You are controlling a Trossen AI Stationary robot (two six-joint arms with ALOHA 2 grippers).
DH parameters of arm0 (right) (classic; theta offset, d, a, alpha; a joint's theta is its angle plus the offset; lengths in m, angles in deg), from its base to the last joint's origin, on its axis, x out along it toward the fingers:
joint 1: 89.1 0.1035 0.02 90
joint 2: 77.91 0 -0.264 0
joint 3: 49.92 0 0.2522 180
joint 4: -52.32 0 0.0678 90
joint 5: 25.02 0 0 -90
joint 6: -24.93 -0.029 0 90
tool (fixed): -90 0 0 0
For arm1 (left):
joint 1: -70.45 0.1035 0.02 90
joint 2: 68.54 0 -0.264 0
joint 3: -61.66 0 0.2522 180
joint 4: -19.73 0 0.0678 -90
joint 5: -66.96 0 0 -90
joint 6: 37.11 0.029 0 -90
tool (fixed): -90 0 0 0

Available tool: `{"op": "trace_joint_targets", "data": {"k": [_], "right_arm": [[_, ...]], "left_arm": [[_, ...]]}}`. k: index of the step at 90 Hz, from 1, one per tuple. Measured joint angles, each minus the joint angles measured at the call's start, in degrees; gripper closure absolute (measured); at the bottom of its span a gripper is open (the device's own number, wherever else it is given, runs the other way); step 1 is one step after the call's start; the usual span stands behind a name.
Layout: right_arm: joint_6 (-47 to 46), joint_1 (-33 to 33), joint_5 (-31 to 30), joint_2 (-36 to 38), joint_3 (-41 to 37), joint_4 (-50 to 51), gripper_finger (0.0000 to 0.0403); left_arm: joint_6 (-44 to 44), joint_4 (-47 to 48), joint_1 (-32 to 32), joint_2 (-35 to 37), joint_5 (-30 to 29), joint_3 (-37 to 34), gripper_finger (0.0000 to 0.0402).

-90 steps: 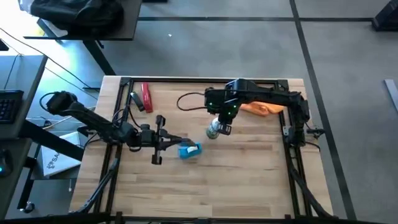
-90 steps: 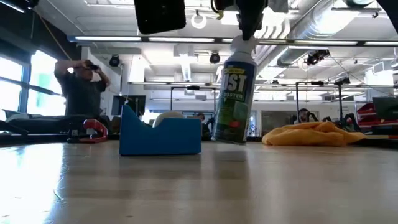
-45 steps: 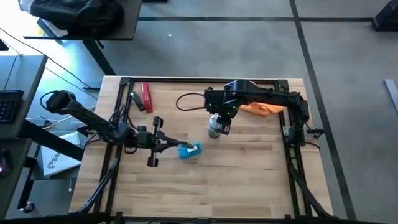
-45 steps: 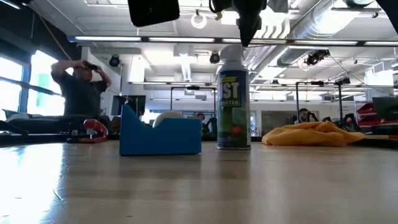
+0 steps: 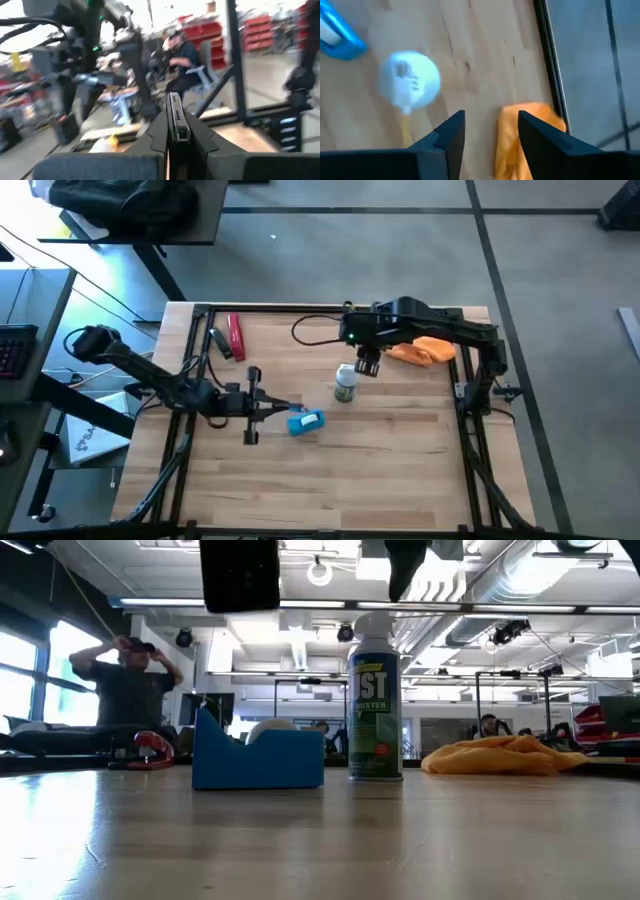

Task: Apply microfiber cloth
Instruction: Spray the back of the black cellphone using the white spray bottle

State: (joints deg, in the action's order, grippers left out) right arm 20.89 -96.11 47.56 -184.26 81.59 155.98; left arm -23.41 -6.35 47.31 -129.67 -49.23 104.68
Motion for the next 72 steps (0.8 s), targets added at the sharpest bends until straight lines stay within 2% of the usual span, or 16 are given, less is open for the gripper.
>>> {"op": "trace_joint_targets", "data": {"k": [10,27,45,72], "right_arm": [[-0.1,-0.63,4.03,-0.03,-5.29,-0.87,0.026],[-1.51,-0.35,5.63,-0.05,-10.76,-1.88,0.0261],[-2.58,1.34,12.13,-0.05,-10.55,-5.96,0.0261],[-3.55,2.67,12.27,-0.03,-9.06,-7.66,0.0261]], "left_arm": [[-2.01,1.26,1.59,0.0,-0.68,0.0,0.0389],[-4.96,3.81,5.3,-1.01,-0.58,-0.02,0.0389],[-7.95,3.73,8.97,-3.13,-0.53,-0.02,0.0389],[-10.84,3.58,11.25,-4.24,-0.55,-0.02,0.0389]]}}
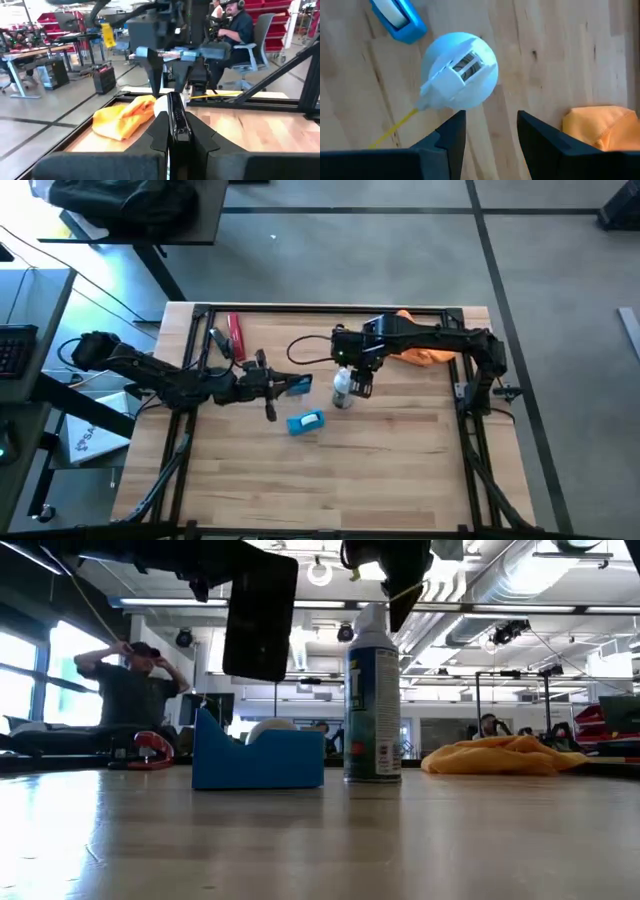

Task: Apply microfiber cloth
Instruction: Spray the back of the black cellphone using the white spray bottle

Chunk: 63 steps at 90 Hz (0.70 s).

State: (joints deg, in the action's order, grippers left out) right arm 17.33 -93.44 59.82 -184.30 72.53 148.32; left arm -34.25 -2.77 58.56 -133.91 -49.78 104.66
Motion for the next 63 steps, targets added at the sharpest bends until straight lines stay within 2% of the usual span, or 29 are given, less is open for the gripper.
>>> {"op": "trace_joint_targets", "data": {"k": [10,32,63], "right_arm": [[-2.0,-0.15,-0.05,-0.04,0.0,0.19,0.0261],[-5.73,1.94,7.39,-0.02,0.0,-3.08,0.0261],[-7.9,4.29,6.96,-0.02,0.0,-8.53,0.0261]], "left_arm": [[-0.27,0.01,-0.01,-0.01,-0.04,-0.01,0.0389],[-1.14,-0.24,-0.01,-0.02,-2.8,0.0,0.0389],[-2.24,-1.34,-0.03,-0.04,-3.12,-0.01,0.0389]]}}
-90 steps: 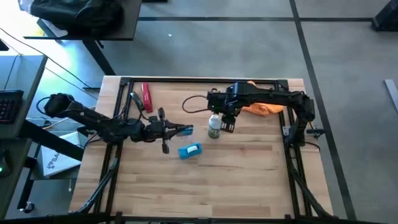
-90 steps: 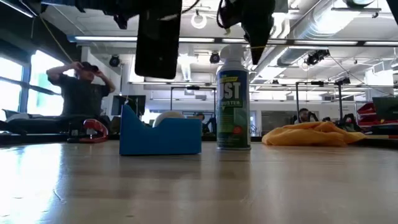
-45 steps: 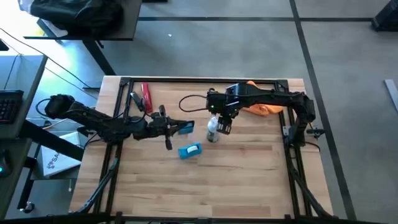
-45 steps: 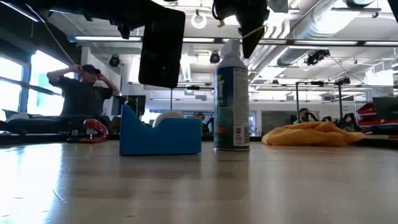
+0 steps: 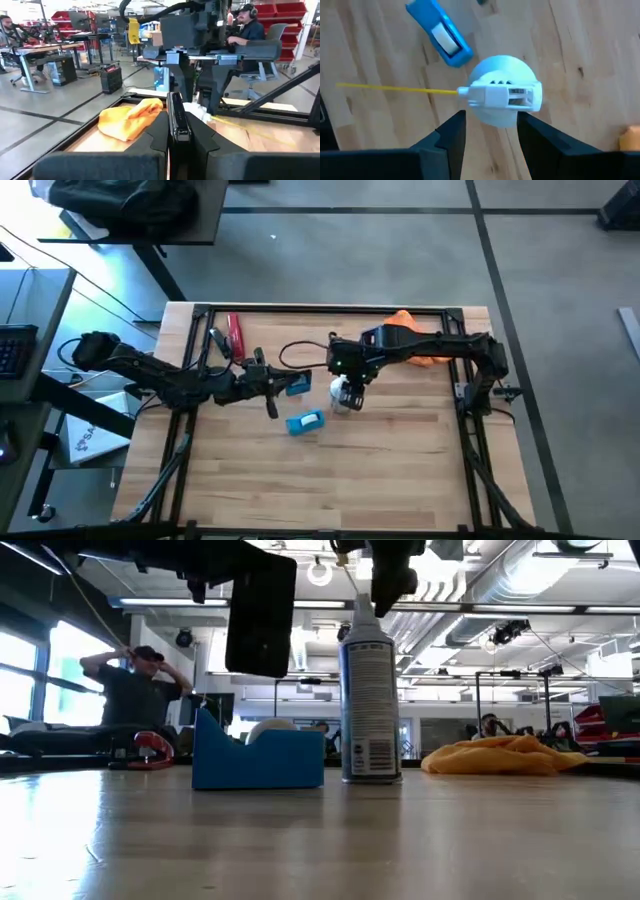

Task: Apply microfiber cloth
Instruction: Spray the back of the black cellphone using the white spray bottle

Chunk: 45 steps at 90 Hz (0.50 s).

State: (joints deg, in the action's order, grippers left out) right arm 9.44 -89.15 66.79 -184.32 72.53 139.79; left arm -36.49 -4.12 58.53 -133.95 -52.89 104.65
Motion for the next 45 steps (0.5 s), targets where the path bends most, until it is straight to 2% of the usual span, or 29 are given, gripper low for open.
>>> {"op": "trace_joint_targets", "data": {"k": [9,19,27,36,45], "right_arm": [[0.83,0.12,0.04,0.0,0.13,0.66,0.0261],[8.18,0.06,-1.13,0.05,2.39,6.7,0.0261],[17.47,0.19,-6.1,0.11,4.82,11.89,0.0261],[33.72,0.63,-13.49,0.13,6.63,12.88,0.0261],[48.09,0.96,-16.1,0.13,6.86,11.85,0.0261]], "left_arm": [[0.0,0.01,0.0,0.0,-0.01,0.01,0.0389],[0.01,0.12,0.0,0.0,0.01,0.01,0.0389],[0.0,0.35,-0.02,0.0,0.02,0.01,0.0389],[0.05,0.33,-0.02,0.0,0.03,-0.01,0.0389],[0.07,0.34,-0.02,0.0,0.03,0.01,0.0389]]}}
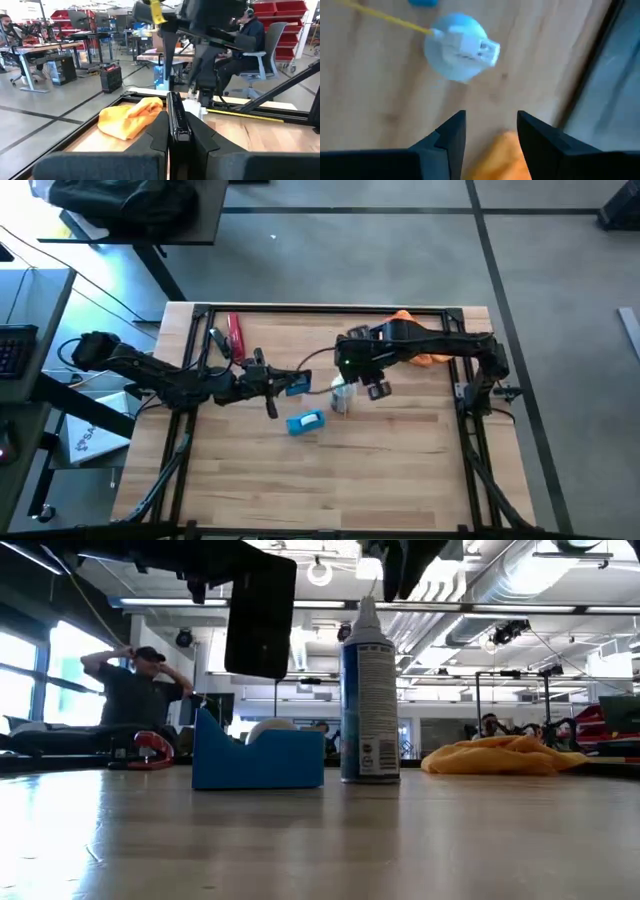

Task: Apply microfiber cloth
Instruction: Spray the back of the black cellphone using the white spray bottle

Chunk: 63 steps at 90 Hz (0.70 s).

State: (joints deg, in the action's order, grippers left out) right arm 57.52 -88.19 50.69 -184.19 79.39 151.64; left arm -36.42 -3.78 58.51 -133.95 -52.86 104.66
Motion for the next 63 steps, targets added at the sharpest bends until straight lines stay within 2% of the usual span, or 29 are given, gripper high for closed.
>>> {"op": "trace_joint_targets", "data": {"k": [16,24,38,63], "right_arm": [[27.38,0.0,3.37,-0.26,-0.13,-2.34,0.0261],[36.14,0.0,5.04,-0.26,-0.13,-5.66,0.0261],[41.96,0.0,10.27,-0.93,-0.13,-9.26,0.0261],[45.78,0.0,9.81,-2.73,-0.22,-6.97,0.0261]], "left_arm": [[0.53,0.05,0.0,0.0,0.04,0.0,0.0389],[0.63,0.14,0.0,0.0,0.07,0.0,0.0389],[1.0,0.48,0.0,0.02,0.09,0.0,0.0389],[0.89,2.09,0.0,0.02,0.07,-0.01,0.0389]]}}
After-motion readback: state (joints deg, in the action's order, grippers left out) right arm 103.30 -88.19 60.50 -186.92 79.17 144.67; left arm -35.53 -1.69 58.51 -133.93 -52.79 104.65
